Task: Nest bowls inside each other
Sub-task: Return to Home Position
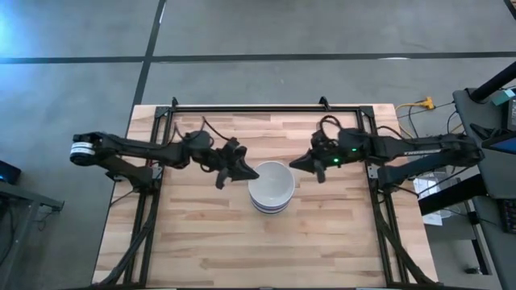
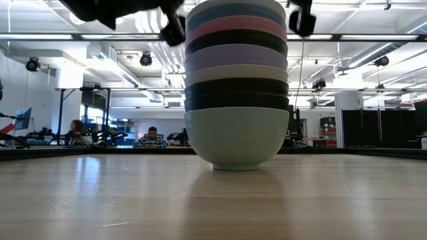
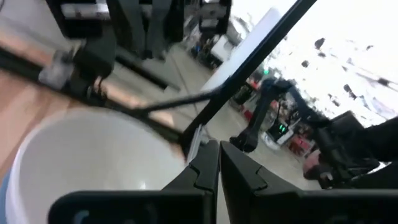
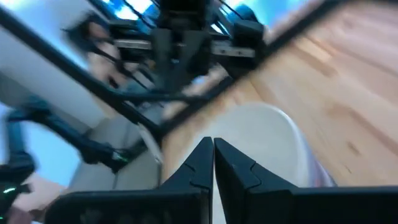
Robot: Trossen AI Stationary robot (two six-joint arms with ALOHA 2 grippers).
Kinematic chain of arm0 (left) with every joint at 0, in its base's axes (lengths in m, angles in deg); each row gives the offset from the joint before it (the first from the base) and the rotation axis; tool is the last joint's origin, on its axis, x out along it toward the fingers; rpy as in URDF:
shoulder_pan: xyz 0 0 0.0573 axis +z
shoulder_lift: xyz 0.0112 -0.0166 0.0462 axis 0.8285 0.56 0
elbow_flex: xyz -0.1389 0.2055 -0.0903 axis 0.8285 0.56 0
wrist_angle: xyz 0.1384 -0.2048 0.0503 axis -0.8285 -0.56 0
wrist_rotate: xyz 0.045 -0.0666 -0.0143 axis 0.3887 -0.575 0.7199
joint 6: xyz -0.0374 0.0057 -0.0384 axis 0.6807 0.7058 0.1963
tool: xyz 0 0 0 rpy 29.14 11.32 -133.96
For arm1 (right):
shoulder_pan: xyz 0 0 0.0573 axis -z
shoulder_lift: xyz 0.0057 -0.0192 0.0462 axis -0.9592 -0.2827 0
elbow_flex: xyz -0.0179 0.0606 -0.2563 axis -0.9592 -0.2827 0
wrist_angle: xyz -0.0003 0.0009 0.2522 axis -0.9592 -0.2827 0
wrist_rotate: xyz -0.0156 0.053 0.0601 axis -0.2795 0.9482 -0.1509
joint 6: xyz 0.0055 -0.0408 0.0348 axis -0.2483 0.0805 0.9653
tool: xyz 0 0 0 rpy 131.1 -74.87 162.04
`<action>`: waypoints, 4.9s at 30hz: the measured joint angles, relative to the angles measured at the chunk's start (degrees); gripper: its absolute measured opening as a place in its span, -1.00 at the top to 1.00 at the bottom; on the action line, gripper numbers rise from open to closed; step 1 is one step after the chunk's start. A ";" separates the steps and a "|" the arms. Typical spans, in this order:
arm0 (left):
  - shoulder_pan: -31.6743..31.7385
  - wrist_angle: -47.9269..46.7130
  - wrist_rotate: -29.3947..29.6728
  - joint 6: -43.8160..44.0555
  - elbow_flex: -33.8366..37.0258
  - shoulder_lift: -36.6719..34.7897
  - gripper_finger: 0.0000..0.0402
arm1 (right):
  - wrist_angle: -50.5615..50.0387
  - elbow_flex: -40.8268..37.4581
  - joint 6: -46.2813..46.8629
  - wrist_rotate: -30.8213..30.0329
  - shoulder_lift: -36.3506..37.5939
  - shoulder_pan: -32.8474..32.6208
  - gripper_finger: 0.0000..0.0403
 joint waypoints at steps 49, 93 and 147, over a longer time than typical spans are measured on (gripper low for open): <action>21.66 -8.59 7.54 4.32 25.24 -53.64 1.00 | 34.07 -28.29 -14.09 -33.76 42.99 -4.17 0.96; 16.75 -10.21 1.63 19.00 44.61 -73.03 1.00 | 19.82 -48.87 -5.99 -28.78 60.94 -1.62 0.96; 4.83 -28.92 12.43 -22.64 44.70 -52.97 1.00 | 5.41 -48.52 -9.78 -26.95 56.06 -1.65 0.96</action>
